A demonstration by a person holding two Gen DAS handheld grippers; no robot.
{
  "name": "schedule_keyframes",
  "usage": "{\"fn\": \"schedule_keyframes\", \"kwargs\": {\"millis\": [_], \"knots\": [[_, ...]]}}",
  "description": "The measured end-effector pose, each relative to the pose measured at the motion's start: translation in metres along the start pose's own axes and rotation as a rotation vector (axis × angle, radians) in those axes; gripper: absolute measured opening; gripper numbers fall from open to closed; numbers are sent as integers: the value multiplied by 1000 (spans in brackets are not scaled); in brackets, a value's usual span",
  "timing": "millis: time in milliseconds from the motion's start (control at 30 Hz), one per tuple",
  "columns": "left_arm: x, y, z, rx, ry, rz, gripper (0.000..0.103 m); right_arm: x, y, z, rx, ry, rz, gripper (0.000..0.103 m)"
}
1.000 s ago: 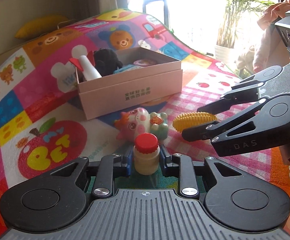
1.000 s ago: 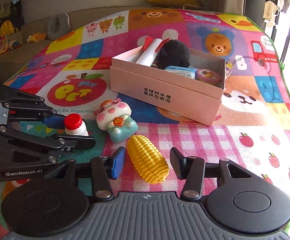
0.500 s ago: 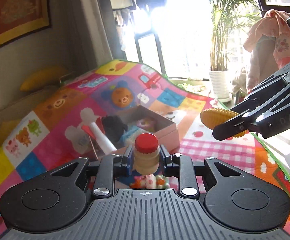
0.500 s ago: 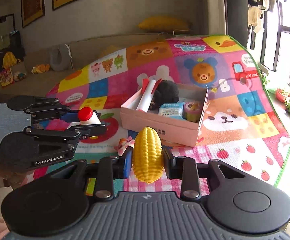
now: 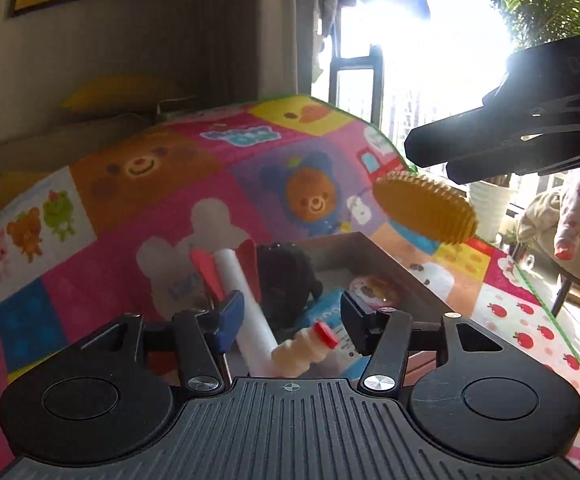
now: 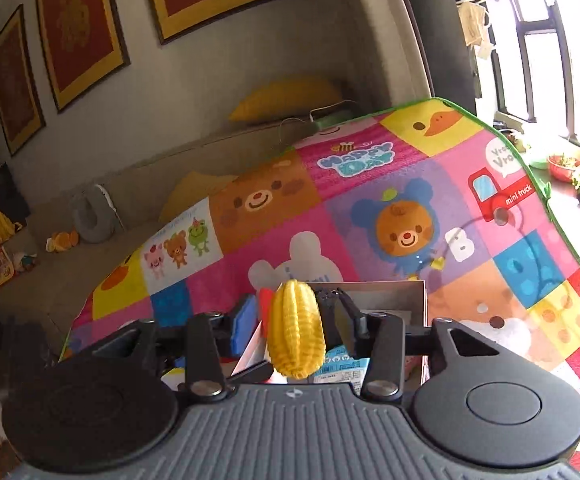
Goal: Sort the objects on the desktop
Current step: 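Carry the bottle with the left tool while the right tool drops the corn toy into the box, then lower the bottle into the pink box and open the left tool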
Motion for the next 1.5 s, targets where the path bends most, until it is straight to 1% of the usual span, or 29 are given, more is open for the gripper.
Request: {"fn": "schedule_keyframes", "kwargs": {"millis": [33, 100, 133, 167, 200, 267, 300, 367, 433, 533, 700, 767, 833, 933, 967, 1000, 1033, 1067, 1100, 1167, 1233, 1333, 1433, 1500], "knots": [[5, -8, -5, 0, 8, -2, 74, -4, -1, 10, 3, -16, 19, 50], [13, -27, -19, 3, 33, 8, 90, -13, -11, 20, 21, 4, 62, 50], [15, -37, -25, 14, 45, 7, 94, -18, -17, 22, 23, 6, 76, 51], [17, -47, -30, 29, 52, 2, 97, -23, -26, 24, 26, -5, 84, 54], [17, -57, -34, 53, 53, -4, 97, -28, -33, 25, 32, -20, 88, 55], [13, -76, -41, 94, 33, -6, 98, -36, -48, 27, 58, -44, 90, 55], [10, -83, -44, 105, 25, 2, 102, -38, -55, 27, 73, -49, 92, 55], [2, -94, -48, 111, 27, 27, 102, -40, -69, 26, 101, -58, 78, 56], [-7, -104, -52, 112, 27, 63, 103, -37, -79, 23, 108, -80, 37, 56], [-18, -113, -54, 113, 30, 115, 103, -26, -86, 20, 105, -111, -33, 61], [-25, -118, -58, 99, 48, 136, 103, -10, -93, 19, 115, -94, -69, 66], [-23, -118, -60, 88, 56, 122, 103, -4, -98, 16, 119, -84, -80, 70], [-18, -118, -61, 87, 58, 101, 103, 0, -109, 11, 126, -71, -96, 71], [-11, -120, -63, 103, 83, 82, 103, 9, -131, 3, 157, -36, -125, 71], [-9, -120, -64, 108, 104, 83, 103, 13, -139, -1, 163, -32, -148, 69], [-5, -120, -66, 104, 131, 78, 103, 18, -147, -4, 168, -38, -185, 66], [0, -120, -68, 98, 156, 64, 103, 25, -154, -8, 167, -44, -232, 57], [6, -119, -70, 95, 175, 43, 103, 32, -160, -11, 163, -49, -288, 54], [12, -119, -71, 95, 193, 15, 103, 41, -166, -14, 154, -53, -350, 54], [23, -119, -73, 99, 204, -42, 103, 59, -176, -16, 148, -42, -462, 54], [31, -118, -74, 107, 201, -90, 103, 72, -183, -10, 163, -21, -521, 54], [36, -119, -75, 107, 207, -113, 103, 78, -187, 8, 195, -14, -533, 55], [36, -120, -75, 109, 191, -122, 103, 71, -186, 26, 234, 5, -468, 55], [35, -120, -75, 108, 195, -120, 103, 67, -186, 30, 249, 21, -438, 54]]}}
Point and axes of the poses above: each gripper's, at about its wrist camera, not at the fingertips, and z roughly the way its jaws point, x to its left, y to its top, the point moved 5 cm from there along z, roughly the way its jaws point, and after that the axes turned 4 degrees about -z, right-handed, at the moved point
